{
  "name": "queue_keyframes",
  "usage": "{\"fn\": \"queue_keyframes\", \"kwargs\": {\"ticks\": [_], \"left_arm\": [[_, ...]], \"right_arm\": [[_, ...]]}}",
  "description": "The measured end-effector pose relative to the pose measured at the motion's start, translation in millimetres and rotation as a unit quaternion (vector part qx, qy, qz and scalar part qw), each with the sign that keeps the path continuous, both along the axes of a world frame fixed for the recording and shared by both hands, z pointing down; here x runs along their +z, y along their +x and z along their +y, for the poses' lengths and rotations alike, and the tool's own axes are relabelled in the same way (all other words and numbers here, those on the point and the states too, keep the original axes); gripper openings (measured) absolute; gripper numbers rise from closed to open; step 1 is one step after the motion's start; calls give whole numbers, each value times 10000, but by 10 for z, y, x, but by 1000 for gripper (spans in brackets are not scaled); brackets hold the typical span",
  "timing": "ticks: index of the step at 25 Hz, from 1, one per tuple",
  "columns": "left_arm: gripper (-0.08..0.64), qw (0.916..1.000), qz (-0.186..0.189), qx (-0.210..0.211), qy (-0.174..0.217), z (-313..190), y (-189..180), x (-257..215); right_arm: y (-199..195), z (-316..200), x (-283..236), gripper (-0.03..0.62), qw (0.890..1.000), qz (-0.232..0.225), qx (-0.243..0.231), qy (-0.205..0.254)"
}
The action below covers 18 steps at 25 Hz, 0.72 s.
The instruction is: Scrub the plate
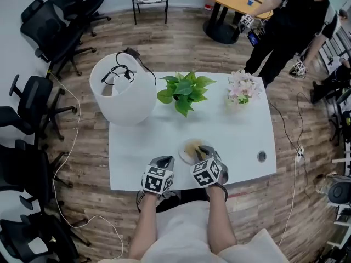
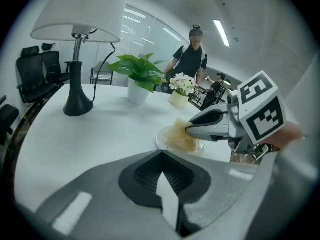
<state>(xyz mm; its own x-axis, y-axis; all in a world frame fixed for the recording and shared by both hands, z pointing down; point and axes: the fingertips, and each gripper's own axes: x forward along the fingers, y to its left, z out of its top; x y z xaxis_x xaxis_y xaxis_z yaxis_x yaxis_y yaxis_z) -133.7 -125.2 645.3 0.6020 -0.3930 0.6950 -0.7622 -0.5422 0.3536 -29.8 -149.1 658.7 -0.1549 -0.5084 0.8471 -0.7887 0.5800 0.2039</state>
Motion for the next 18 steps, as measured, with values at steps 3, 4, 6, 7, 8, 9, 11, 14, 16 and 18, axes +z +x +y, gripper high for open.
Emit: {"fn": "queue_keyframes", "kwargs": {"ticks": [3, 4, 6, 7, 8, 9, 11, 14, 16, 18], "left_arm": [[2, 10000, 25, 12, 8, 6, 6, -5], [1, 10000, 28, -22, 14, -1, -19, -7], [2, 9999, 29, -132, 28, -21, -89, -7], [2, 9998, 34, -204, 37, -32, -132, -10], [1, 9996, 40, -281, 45, -40, -178, -17], [1, 9993, 47, -355, 51, -45, -223, -27], [2, 9989, 58, -466, 71, -46, -291, -51], [1, 9983, 69, -565, 108, -22, -366, -73], [2, 9980, 75, -619, 102, 14, -416, -71], [1, 9978, 80, -654, 91, 42, -450, -58]], "right_arm": [[-30, 40, 103, 77, 9983, 503, -289, -83], [-49, 42, 117, 77, 9972, 628, -393, -94], [-101, 48, 128, 77, 9949, 774, -620, -172], [-132, 56, 128, 76, 9936, 819, -739, -236], [-167, 64, 124, 75, 9922, 856, -861, -297], [-209, 72, 112, 75, 9910, 852, -974, -352], [-334, 85, 56, 75, 9922, 458, -1066, -450], [-610, 24, -215, 78, 9876, -1427, -576, -300], [-632, -84, -401, 77, 9721, -2346, 0, 39], [-514, -143, -432, 77, 9753, -2182, 217, 254]]}}
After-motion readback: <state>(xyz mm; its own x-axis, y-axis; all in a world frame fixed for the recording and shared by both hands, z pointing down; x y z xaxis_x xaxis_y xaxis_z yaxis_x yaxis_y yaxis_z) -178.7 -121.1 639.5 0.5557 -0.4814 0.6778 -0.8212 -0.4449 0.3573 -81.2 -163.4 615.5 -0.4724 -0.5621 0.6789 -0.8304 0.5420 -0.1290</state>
